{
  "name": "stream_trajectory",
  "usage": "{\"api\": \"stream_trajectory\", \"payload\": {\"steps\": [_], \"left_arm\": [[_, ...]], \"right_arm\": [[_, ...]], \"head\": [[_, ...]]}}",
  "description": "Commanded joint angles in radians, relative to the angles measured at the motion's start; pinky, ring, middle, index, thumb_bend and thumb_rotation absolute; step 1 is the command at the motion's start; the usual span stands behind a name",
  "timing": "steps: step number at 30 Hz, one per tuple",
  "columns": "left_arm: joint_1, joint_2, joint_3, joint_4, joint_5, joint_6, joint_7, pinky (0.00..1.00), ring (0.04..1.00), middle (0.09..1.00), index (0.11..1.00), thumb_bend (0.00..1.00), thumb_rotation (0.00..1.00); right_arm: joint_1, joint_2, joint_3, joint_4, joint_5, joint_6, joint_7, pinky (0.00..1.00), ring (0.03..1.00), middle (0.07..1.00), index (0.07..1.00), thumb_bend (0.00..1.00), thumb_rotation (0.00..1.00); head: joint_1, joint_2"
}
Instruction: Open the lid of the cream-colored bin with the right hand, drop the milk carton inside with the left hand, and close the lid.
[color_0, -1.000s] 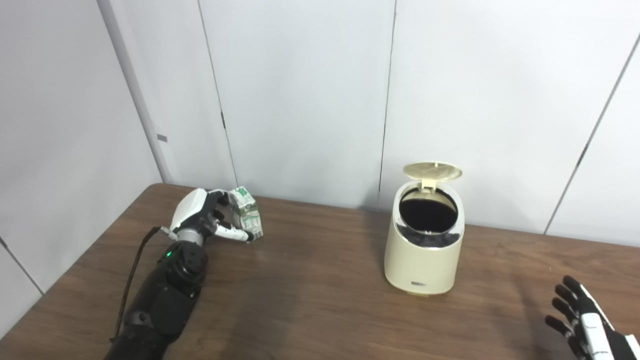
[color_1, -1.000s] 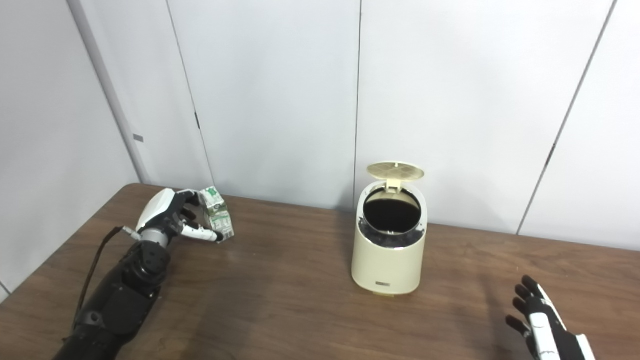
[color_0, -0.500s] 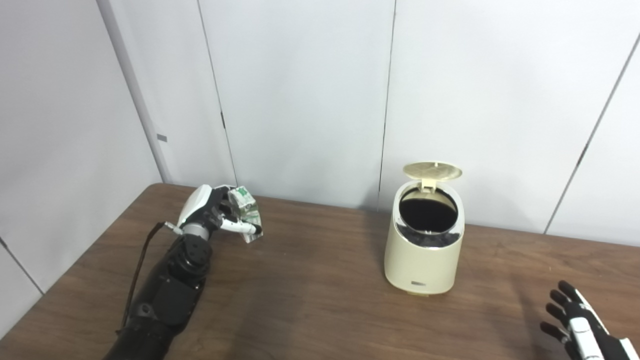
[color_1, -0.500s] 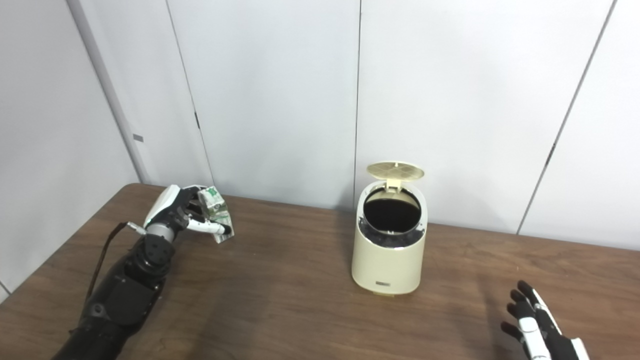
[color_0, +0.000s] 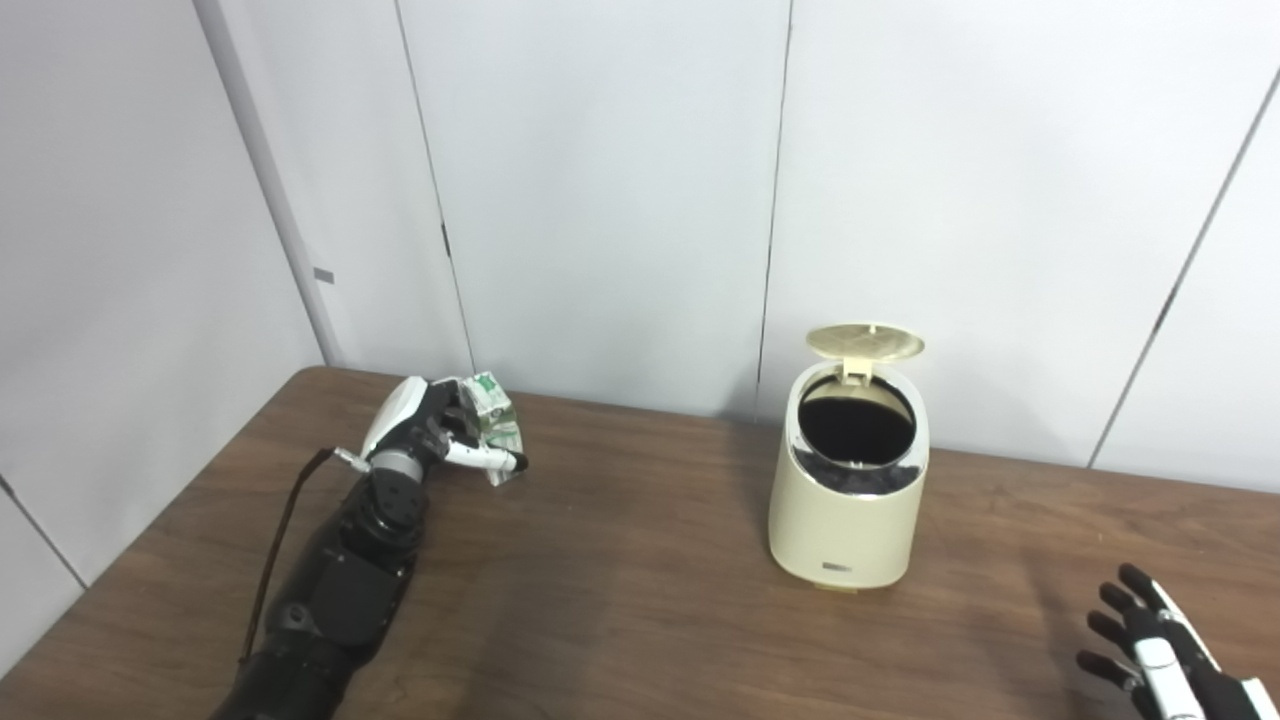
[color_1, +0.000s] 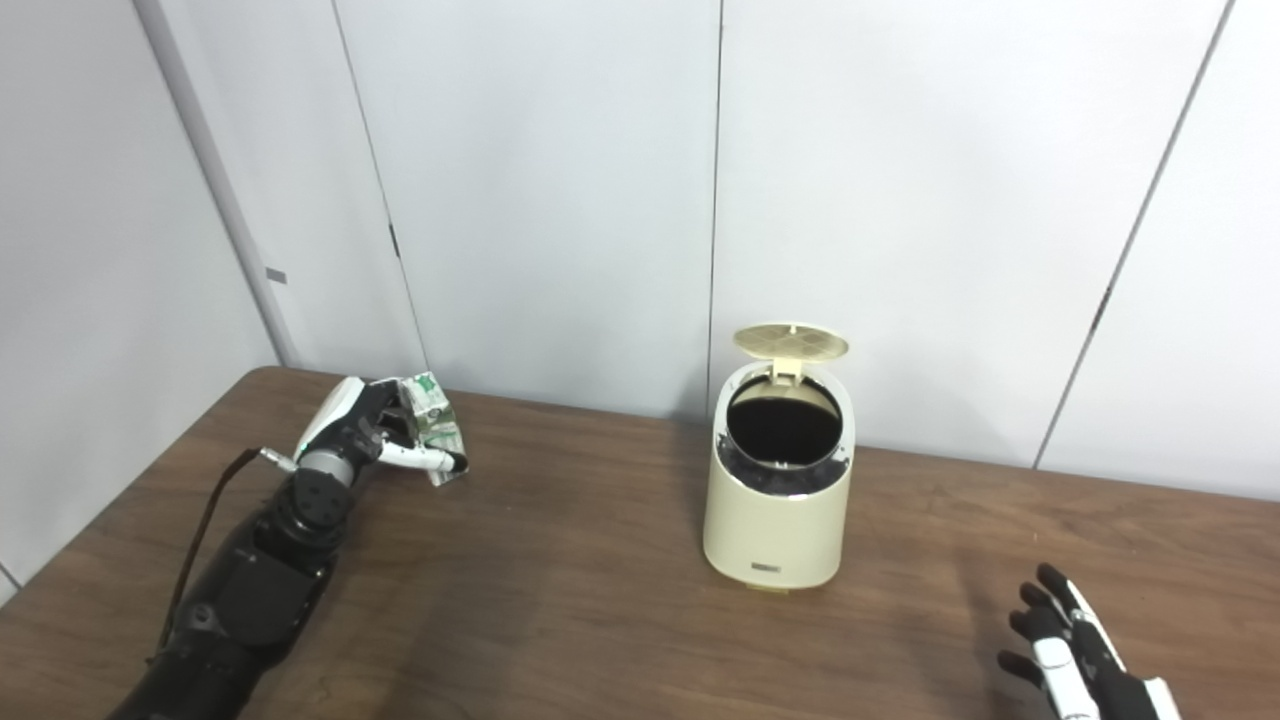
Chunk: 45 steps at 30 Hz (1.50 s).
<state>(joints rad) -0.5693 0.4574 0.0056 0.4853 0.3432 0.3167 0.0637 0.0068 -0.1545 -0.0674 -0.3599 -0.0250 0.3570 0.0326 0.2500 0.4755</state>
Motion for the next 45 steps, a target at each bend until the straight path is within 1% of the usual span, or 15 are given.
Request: {"api": "stream_trajectory", "payload": {"steps": [1, 2, 3, 5, 10, 15, 18, 20, 22, 27, 32, 34, 36, 41, 45], "left_arm": [[-0.049, 0.015, 0.018, -0.022, 0.002, -0.052, 0.052, 0.53, 0.605, 0.658, 0.672, 0.74, 0.0], [-0.048, 0.014, 0.018, -0.016, 0.011, -0.07, 0.071, 0.52, 0.575, 0.585, 0.577, 0.63, 0.0], [-0.047, 0.012, 0.019, -0.013, 0.017, -0.083, 0.088, 0.5, 0.52, 0.551, 0.523, 0.57, 0.0], [-0.045, 0.009, 0.022, -0.012, 0.018, -0.092, 0.107, 0.5, 0.486, 0.526, 0.473, 0.51, 0.0], [-0.041, 0.002, 0.024, -0.02, 0.019, -0.104, 0.137, 0.5, 0.48, 0.512, 0.462, 0.5, 0.0], [-0.035, -0.002, 0.026, -0.025, 0.019, -0.12, 0.161, 0.49, 0.469, 0.516, 0.459, 0.5, 0.0], [-0.029, -0.005, 0.032, -0.03, 0.016, -0.13, 0.182, 0.49, 0.463, 0.515, 0.461, 0.5, 0.0], [-0.02, -0.007, 0.039, -0.044, 0.012, -0.147, 0.191, 0.41, 0.454, 0.503, 0.452, 0.48, 0.0], [-0.001, -0.02, 0.051, -0.099, 0.01, -0.154, 0.204, 0.38, 0.453, 0.5, 0.452, 0.48, 0.0], [0.047, -0.092, 0.082, -0.298, 0.004, -0.128, 0.221, 0.37, 0.456, 0.495, 0.455, 0.48, 0.0], [0.076, -0.151, 0.051, -0.485, 0.025, -0.083, 0.176, 0.39, 0.475, 0.505, 0.456, 0.48, 0.0], [0.076, -0.168, 0.033, -0.54, 0.032, -0.077, 0.153, 0.39, 0.475, 0.504, 0.459, 0.48, 0.0], [0.071, -0.185, 0.016, -0.583, 0.04, -0.071, 0.137, 0.39, 0.472, 0.5, 0.46, 0.48, 0.0], [0.07, -0.232, -0.017, -0.672, 0.034, -0.058, 0.09, 0.37, 0.461, 0.496, 0.471, 0.48, 0.0], [0.073, -0.256, -0.051, -0.704, 0.038, -0.104, 0.061, 0.33, 0.451, 0.515, 0.494, 0.47, 0.0]], "right_arm": [[-0.018, -0.002, -0.007, -0.03, 0.006, -0.041, 0.0, 0.77, 0.88, 0.912, 0.93, 0.43, 0.84], [-0.018, -0.002, -0.007, -0.029, 0.007, -0.043, 0.001, 0.77, 0.881, 0.912, 0.931, 0.43, 0.85], [-0.018, -0.004, -0.007, -0.028, 0.008, -0.045, 0.002, 0.78, 0.884, 0.914, 0.931, 0.43, 0.85], [-0.017, -0.006, -0.006, -0.026, 0.006, -0.047, 0.003, 0.78, 0.884, 0.912, 0.93, 0.44, 0.86], [-0.015, -0.007, -0.005, -0.017, 0.009, -0.058, 0.006, 0.78, 0.88, 0.91, 0.925, 0.45, 0.87], [-0.017, 0.0, -0.008, -0.016, 0.025, -0.051, 0.006, 0.79, 0.888, 0.917, 0.926, 0.42, 0.86], [-0.017, 0.004, -0.008, -0.019, 0.027, -0.044, 0.002, 0.79, 0.89, 0.917, 0.924, 0.41, 0.93], [-0.018, 0.007, -0.01, -0.017, 0.028, -0.04, -0.001, 0.79, 0.893, 0.917, 0.92, 0.41, 0.96], [-0.021, 0.009, -0.011, -0.013, 0.026, -0.043, -0.003, 0.79, 0.89, 0.912, 0.916, 0.42, 0.96], [-0.027, 0.004, -0.008, 0.008, 0.012, -0.068, -0.003, 0.77, 0.882, 0.905, 0.908, 0.42, 0.95], [-0.032, 0.003, -0.002, 0.028, 0.009, -0.083, 0.0, 0.76, 0.877, 0.908, 0.907, 0.46, 0.92], [-0.035, 0.002, 0.006, 0.043, -0.011, -0.101, -0.006, 0.74, 0.872, 0.906, 0.906, 0.47, 0.91], [-0.038, 0.008, 0.007, 0.056, -0.014, -0.116, -0.009, 0.73, 0.861, 0.899, 0.9, 0.47, 0.9], [-0.043, 0.022, 0.014, 0.076, -0.026, -0.135, -0.018, 0.75, 0.866, 0.9, 0.903, 0.53, 0.89], [-0.038, 0.038, 0.024, 0.066, -0.046, -0.129, -0.025, 0.76, 0.869, 0.899, 0.905, 0.54, 0.9]], "head": [[0.0, 0.005], [0.0, 0.005], [-0.001, 0.007], [-0.001, 0.007], [0.005, 0.012], [0.001, 0.013], [-0.009, 0.014], [-0.019, 0.015], [-0.033, 0.015], [-0.065, 0.018], [-0.094, 0.019], [-0.123, 0.019], [-0.142, 0.019], [-0.2, 0.022], [-0.236, 0.027]]}}
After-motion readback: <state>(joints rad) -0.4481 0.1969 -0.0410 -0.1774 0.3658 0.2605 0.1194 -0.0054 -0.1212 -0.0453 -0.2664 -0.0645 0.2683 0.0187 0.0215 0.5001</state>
